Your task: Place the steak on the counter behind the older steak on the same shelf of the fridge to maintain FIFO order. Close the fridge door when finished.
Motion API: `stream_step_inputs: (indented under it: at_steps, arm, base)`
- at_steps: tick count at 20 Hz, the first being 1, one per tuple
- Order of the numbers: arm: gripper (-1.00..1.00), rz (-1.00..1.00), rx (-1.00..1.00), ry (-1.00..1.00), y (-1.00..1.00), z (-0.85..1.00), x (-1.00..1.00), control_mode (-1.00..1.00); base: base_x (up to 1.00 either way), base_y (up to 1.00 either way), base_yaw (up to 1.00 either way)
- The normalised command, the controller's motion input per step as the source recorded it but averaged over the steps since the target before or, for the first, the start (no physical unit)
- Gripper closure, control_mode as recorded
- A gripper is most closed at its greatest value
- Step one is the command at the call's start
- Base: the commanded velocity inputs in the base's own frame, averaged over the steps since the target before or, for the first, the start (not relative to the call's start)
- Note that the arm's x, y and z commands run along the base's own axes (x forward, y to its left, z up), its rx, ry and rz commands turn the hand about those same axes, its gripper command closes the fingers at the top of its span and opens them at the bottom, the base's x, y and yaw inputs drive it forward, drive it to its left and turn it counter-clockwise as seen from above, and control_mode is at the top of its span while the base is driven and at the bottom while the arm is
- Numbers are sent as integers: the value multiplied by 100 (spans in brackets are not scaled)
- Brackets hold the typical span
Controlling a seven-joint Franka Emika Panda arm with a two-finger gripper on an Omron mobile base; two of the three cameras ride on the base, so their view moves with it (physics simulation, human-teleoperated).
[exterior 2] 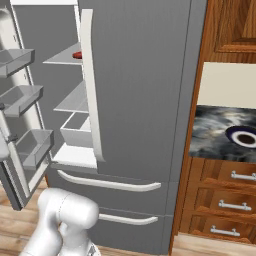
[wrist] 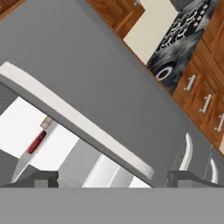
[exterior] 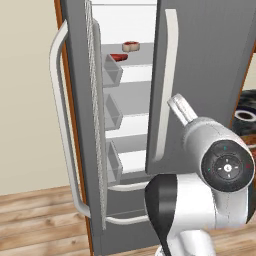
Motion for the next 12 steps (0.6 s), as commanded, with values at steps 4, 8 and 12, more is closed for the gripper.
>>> stream_step_inputs:
  at_steps: [4, 8, 12]
  arm:
    - [-100, 4, -15, -18, 76, -34, -25, -100]
    - [-100, 1, -5, -1, 84, -20, 0, -100]
    - [-100, 0, -7, 0, 88, -28, 10, -100]
  base:
    - [0, 0, 0]
    - [0, 0, 0]
    - [0, 0, 0]
